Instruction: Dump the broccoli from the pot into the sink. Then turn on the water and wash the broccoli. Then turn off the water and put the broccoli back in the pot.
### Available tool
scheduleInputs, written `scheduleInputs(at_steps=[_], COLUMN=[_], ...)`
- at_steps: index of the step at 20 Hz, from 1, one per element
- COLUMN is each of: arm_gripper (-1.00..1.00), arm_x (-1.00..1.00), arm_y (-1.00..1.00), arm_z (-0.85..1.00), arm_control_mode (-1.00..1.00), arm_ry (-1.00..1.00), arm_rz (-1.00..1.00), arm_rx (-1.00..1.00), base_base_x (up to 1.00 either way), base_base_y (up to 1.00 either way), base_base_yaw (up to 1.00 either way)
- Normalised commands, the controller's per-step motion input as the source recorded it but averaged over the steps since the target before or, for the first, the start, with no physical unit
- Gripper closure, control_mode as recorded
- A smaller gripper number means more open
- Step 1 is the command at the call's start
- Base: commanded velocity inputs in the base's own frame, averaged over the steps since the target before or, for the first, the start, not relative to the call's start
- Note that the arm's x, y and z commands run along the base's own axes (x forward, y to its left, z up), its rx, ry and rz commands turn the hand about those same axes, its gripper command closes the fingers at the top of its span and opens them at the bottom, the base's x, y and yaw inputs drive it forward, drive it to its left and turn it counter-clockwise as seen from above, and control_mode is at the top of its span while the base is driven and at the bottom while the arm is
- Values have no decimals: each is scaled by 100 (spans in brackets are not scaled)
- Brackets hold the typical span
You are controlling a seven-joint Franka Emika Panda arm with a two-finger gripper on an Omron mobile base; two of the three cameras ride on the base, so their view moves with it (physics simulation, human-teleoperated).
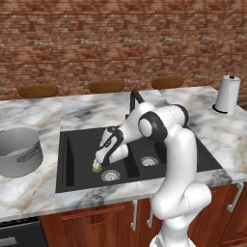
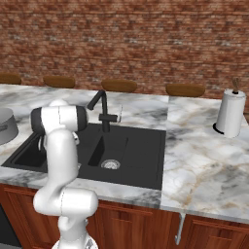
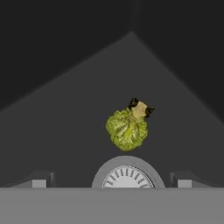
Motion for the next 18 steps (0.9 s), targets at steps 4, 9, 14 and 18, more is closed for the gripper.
scheduleInputs(at_steps=[4,9,14,18], arm_gripper=[-100,-100,-100,-100], arm_x=[4,6,17,21], arm_y=[0,0,0,3], arm_z=[-20,-9,-6,-12], arm_control_mode=[-100,-100,-100,-100], arm_ry=[0,0,0,0], arm_rz=[0,0,0,0], arm_rx=[0,0,0,0], base_base_x=[0,0,0,0], base_base_y=[0,0,0,0], base_base_yaw=[0,0,0,0])
